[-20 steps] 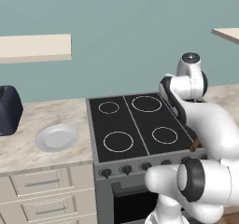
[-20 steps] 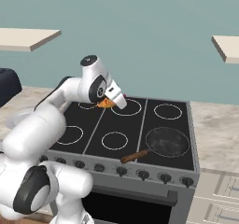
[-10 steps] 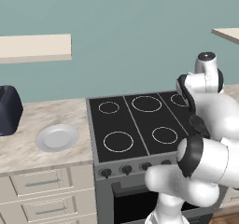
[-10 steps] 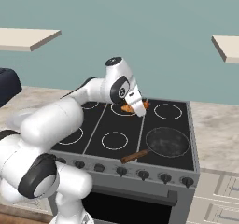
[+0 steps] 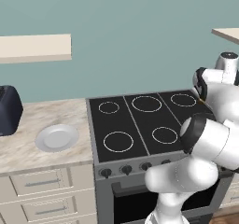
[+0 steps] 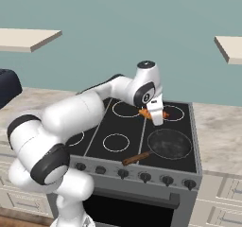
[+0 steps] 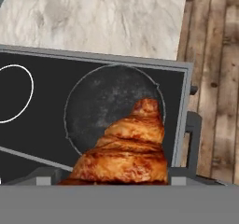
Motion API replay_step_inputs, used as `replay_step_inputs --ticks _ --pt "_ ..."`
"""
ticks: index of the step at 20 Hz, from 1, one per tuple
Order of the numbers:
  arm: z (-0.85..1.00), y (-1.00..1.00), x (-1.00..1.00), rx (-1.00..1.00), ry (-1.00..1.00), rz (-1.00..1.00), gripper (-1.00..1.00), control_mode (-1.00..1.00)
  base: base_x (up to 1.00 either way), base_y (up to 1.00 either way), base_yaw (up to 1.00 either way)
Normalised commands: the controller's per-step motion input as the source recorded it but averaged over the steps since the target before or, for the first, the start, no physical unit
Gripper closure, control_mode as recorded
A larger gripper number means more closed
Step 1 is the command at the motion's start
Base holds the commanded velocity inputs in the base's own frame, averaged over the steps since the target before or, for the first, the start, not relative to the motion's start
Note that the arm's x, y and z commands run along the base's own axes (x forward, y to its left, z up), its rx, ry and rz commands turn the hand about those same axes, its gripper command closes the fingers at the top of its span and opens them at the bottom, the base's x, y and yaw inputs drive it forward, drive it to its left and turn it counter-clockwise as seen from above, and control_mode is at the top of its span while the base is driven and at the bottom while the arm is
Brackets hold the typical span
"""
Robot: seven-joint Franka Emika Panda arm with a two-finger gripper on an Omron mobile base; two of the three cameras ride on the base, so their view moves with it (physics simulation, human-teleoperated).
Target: Pick the croissant and place it on the pan. Then turn on the stove to warm the croissant.
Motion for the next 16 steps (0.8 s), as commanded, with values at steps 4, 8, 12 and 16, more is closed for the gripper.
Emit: replay_step_inputs --ticks 4,8,12,16 --pt "-0.44 -0.32 0.00 0.16 0.00 -0.04 1.00 -1.00 0.00 0.00 0.00" --pt "-0.52 -0.28 0.00 0.12 0.00 -0.02 1.00 -1.00 0.00 0.00 0.00" --pt "-0.50 -0.21 0.00 0.05 0.00 0.00 1.00 -1.00 0.00 0.00 0.00" --pt "-0.46 -0.08 0.07 0.00 0.00 0.00 1.00 -1.00 0.00 0.00 0.00"
